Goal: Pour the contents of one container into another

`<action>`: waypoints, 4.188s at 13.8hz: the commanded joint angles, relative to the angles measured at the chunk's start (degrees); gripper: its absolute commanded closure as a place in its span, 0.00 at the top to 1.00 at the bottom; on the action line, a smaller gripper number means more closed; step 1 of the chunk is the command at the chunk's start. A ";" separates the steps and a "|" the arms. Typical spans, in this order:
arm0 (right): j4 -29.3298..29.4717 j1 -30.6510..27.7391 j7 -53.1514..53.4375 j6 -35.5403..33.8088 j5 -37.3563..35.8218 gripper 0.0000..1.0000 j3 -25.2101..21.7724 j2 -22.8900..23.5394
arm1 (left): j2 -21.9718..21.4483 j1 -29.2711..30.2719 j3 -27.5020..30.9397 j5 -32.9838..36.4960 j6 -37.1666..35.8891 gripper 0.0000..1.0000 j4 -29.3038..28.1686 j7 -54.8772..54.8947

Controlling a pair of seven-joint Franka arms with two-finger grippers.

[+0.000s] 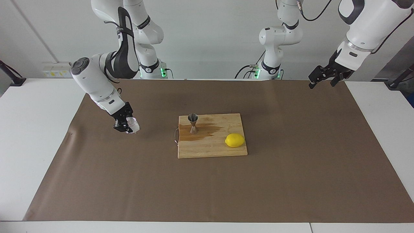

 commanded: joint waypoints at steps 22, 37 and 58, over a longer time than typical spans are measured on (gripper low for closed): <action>16.54 27.54 39.34 -11.76 -31.13 0.00 0.52 6.96 | -0.70 0.15 0.07 -0.50 -0.85 1.00 -0.18 0.28; 15.23 33.52 42.69 -11.49 -43.17 0.00 0.61 9.60 | -0.79 0.15 0.07 -0.50 -0.85 1.00 -0.18 0.28; 9.34 35.72 42.60 -7.97 -53.20 0.00 0.61 7.05 | -0.70 0.15 0.07 -0.50 -0.85 1.00 -0.18 0.28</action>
